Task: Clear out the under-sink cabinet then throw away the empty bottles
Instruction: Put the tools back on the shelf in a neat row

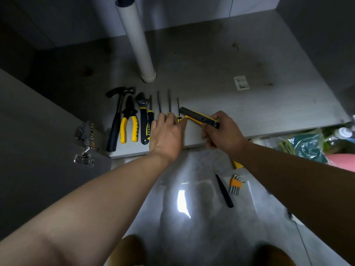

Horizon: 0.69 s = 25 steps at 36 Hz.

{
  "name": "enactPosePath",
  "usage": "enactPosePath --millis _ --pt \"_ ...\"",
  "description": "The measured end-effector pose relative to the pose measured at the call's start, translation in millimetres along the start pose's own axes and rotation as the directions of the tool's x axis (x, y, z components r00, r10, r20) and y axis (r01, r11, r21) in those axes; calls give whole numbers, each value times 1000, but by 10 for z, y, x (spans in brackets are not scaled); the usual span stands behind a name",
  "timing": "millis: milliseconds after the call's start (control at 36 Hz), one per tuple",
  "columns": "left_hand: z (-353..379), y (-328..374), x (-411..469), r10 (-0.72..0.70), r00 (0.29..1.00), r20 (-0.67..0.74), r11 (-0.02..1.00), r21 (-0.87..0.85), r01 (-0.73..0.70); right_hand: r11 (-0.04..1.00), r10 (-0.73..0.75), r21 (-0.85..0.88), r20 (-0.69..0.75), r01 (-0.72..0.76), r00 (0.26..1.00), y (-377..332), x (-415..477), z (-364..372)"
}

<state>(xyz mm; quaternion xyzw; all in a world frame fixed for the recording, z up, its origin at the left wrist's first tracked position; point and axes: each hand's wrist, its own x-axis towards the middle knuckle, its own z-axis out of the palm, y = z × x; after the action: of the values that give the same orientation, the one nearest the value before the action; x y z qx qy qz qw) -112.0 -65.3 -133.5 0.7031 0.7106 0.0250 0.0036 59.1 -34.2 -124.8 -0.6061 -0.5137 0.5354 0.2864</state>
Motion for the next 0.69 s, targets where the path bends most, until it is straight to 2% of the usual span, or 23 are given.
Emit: enactPosePath --millis 83,250,361,472,583,694 --pt "-9 -59 -10 7 1000 12 1000 -21 -7 998 -44 -47 -64 41 997 15 23 80" --pt "-35 -132 -7 29 1000 3 999 -40 -28 919 -249 -355 -183 172 951 -23 42 198" --pt "-11 -161 -19 52 999 11 996 -74 -51 792 -299 -575 -73 205 951 -13 17 279" --pt "8 -221 -55 79 997 25 989 -130 -75 672 -282 -709 21 214 959 26 14 321" --pt "-31 -284 -106 88 996 26 980 -180 -82 589 -269 -777 71 222 961 34 47 360" --pt "-50 -339 -125 108 992 59 980 -175 -96 570 -262 -787 98 236 960 18 96 384"
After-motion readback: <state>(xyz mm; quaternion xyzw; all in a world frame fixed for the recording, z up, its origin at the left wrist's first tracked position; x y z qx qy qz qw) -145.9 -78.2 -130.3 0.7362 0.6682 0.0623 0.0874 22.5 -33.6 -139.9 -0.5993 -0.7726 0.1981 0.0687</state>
